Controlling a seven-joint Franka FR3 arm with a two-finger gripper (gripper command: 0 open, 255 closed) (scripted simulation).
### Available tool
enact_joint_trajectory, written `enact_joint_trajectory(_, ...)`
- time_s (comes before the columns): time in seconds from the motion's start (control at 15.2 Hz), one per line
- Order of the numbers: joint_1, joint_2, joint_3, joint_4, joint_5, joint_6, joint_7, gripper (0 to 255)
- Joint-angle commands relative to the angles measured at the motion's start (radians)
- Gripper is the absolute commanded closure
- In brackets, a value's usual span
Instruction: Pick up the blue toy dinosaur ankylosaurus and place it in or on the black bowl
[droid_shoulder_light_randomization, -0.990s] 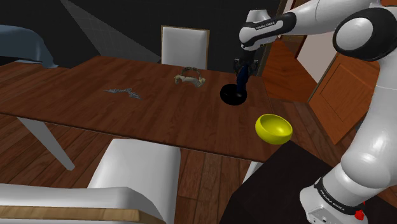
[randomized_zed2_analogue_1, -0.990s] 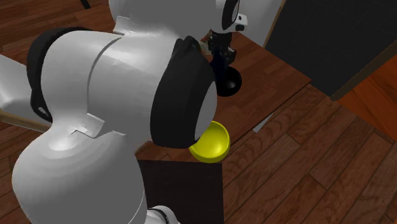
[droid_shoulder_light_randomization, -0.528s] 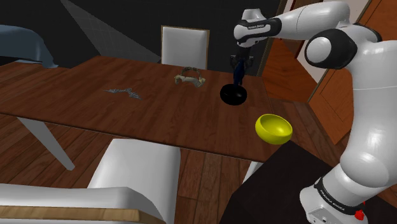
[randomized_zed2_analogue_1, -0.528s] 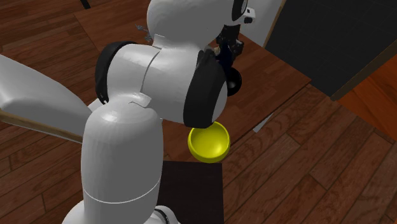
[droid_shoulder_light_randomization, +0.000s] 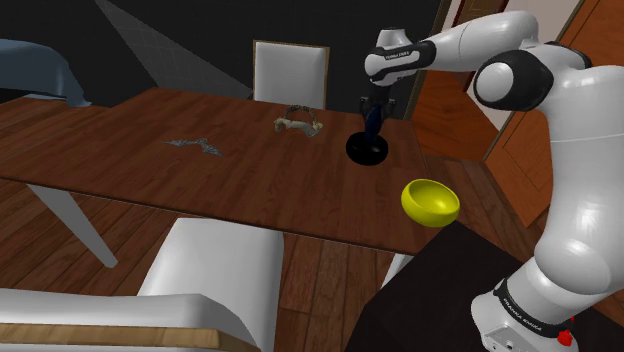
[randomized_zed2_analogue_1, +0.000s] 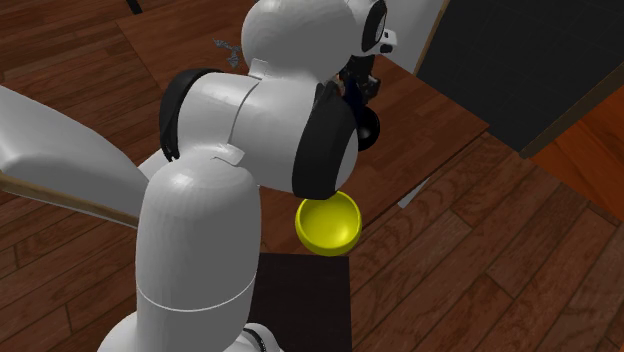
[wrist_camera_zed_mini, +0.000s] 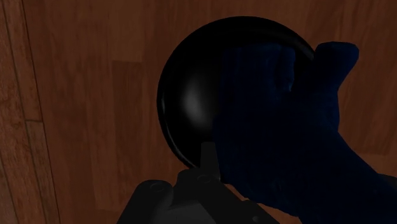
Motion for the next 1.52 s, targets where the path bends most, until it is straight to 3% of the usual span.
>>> enact_joint_trajectory(0.0, 0.0, 0.004, 0.0, -0.02, 0.0, 0.024, 0.001, 255)
enact_joint_trajectory(0.4, 0.0, 0.031, 0.0, -0.053, -0.001, 0.086, 0.005, 255)
enact_joint_trajectory(0.86, 0.0, 0.032, 0.0, -0.053, -0.001, 0.086, 0.005, 255)
enact_joint_trajectory(0.92, 0.0, 0.032, 0.0, -0.053, -0.001, 0.086, 0.005, 0)
enact_joint_trajectory(1.25, 0.0, 0.032, 0.0, -0.053, -0.001, 0.086, 0.005, 0)
enact_joint_trajectory(1.45, 0.003, -0.009, 0.0, -0.019, -0.001, 0.01, 0.004, 0)
